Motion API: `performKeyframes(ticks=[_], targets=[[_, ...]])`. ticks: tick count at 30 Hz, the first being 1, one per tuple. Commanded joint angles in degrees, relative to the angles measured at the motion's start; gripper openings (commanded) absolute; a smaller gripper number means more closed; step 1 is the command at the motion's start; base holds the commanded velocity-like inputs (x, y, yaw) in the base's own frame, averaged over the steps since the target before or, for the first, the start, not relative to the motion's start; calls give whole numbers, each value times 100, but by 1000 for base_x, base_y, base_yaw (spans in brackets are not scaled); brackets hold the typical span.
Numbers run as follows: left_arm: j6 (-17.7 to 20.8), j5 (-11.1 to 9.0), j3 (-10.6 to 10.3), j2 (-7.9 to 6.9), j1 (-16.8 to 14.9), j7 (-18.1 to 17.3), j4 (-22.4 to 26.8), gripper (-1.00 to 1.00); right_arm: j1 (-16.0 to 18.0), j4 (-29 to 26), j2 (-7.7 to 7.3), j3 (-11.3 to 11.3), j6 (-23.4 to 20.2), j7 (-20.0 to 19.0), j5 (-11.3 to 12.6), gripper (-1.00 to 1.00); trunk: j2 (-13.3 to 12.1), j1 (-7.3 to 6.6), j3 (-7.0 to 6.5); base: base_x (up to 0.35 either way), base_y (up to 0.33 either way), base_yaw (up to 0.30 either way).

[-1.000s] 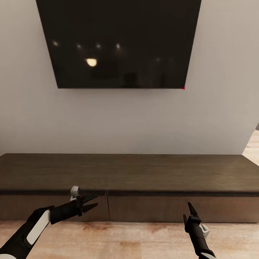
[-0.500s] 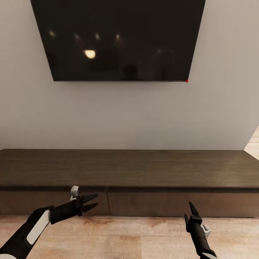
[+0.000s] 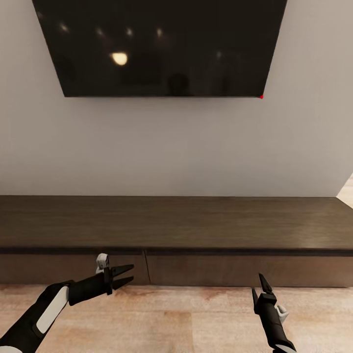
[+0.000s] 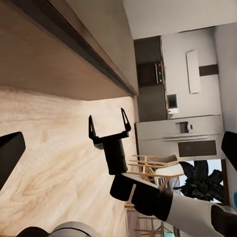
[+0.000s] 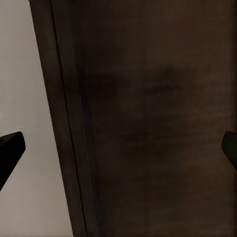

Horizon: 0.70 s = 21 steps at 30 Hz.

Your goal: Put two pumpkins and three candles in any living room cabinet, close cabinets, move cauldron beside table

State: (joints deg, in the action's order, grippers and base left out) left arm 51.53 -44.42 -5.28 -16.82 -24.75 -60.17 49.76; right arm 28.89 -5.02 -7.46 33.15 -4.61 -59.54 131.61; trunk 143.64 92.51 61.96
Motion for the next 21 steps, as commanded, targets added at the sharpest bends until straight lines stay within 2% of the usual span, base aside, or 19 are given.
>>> performKeyframes(ticks=[1,6,11,21], targets=[[28,-32,-16,-5,-4,-3,-2,100,3,1,-1,34,-49,-29,58,100,2,-2,6,0,0,0],[32,-32,-10,-13,-4,-3,-2,100,3,0,-1,34,-49,-59,58,100,2,-2,6,0,0,0],[32,-32,-9,-14,-4,-3,-2,100,3,1,-1,34,-55,-447,51,100,2,-2,6,0,0,0],[32,-32,-16,-13,-4,-3,-2,100,3,1,-1,34,-57,-514,49,100,2,-2,6,114,0,0]])
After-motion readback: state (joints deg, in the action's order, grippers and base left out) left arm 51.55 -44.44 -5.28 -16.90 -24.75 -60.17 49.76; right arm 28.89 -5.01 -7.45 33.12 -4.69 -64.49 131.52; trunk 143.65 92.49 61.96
